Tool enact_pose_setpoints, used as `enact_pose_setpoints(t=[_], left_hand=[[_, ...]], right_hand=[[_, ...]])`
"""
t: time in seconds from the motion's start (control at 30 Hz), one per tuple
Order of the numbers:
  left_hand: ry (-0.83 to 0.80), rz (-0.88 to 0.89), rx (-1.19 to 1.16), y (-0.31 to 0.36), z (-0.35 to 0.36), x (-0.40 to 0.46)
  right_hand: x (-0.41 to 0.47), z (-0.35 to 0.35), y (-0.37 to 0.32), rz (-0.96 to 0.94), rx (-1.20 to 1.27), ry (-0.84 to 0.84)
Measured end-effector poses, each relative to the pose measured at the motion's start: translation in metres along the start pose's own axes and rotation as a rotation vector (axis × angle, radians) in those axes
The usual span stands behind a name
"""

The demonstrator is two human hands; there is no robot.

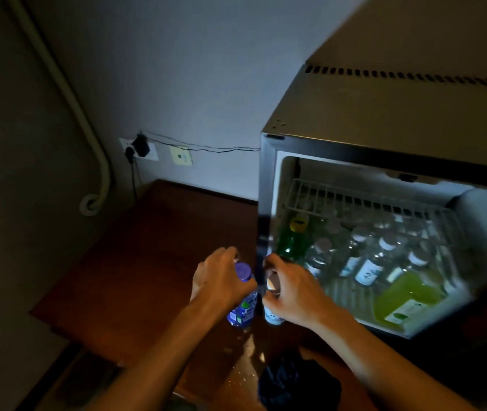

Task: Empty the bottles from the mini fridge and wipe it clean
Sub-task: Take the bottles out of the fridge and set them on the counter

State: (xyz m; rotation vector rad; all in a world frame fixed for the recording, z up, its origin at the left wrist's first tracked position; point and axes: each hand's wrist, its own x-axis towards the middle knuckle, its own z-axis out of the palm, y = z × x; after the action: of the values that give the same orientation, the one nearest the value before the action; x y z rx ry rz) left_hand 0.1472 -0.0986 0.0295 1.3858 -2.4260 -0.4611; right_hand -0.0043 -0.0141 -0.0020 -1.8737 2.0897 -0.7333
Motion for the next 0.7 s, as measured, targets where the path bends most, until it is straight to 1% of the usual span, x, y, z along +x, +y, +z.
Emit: enact_pose_setpoints(t=[0.13, 0.23, 0.4, 0.5, 0.7], left_hand=[[0.035, -0.067, -0.006, -0.035, -0.011, 0.011], [0.035, -0.1, 0.007, -0.058, -0.018, 0.025], [0.044, -0.141, -0.01, -0.095, -0.021, 0.053], [0.039, -0.166, -0.026, -0.117, -0.022, 0.073], [0.035, -0.218, -0.025, -0.161, -0.023, 0.115]], right_hand=[[0.022, 0.017, -0.021, -0.111, -0.056, 0.005], [0.041, 0.028, -0.039, -0.137, -0.065, -0.012], [0.077, 0.051, -0.06, -0.072, 0.023, -0.033], [0.106, 0.069, -0.064, -0.035, 0.008, -0.029], [0.154, 0.103, -0.072, -0.021, -0.024, 0.017]])
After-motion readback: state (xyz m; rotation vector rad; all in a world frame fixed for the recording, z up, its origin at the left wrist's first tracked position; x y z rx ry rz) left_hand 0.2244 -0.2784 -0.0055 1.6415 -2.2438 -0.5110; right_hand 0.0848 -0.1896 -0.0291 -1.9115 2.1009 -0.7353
